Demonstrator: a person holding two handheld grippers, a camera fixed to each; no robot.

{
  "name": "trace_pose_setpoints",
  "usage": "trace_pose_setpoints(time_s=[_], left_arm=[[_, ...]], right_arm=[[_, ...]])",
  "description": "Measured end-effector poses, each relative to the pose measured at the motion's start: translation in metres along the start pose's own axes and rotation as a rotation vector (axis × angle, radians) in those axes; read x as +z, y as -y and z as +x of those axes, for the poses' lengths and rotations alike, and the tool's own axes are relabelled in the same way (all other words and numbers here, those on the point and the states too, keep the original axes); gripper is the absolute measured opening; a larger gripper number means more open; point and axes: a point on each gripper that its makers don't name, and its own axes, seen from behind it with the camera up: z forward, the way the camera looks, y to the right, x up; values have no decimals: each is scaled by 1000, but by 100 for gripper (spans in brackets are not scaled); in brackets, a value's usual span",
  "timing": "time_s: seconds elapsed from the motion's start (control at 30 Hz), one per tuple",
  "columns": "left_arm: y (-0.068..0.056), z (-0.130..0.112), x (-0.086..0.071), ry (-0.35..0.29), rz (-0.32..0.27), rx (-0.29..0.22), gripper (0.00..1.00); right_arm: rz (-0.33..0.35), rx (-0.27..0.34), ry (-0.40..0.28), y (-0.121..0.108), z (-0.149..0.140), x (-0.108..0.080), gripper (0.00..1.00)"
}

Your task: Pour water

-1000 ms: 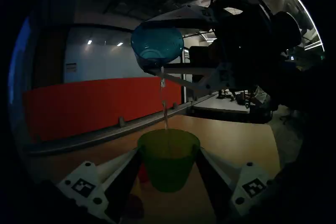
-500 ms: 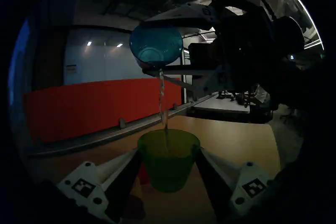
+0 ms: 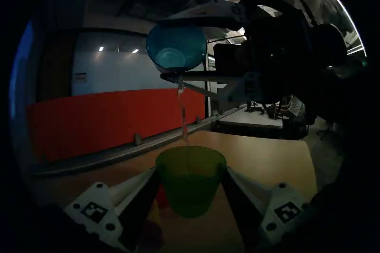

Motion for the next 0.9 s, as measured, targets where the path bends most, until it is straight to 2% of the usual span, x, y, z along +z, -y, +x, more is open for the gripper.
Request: trace_pose_setpoints(time_s=[0.7,0.9], left_arm=[[2,4,-2,-10,8,-2,84],[2,6,-2,-13,10,-5,84]], right_arm=[[-12,-143,-12,-2,16,0,92],[-15,-135,-18,-2,19,1,92]])
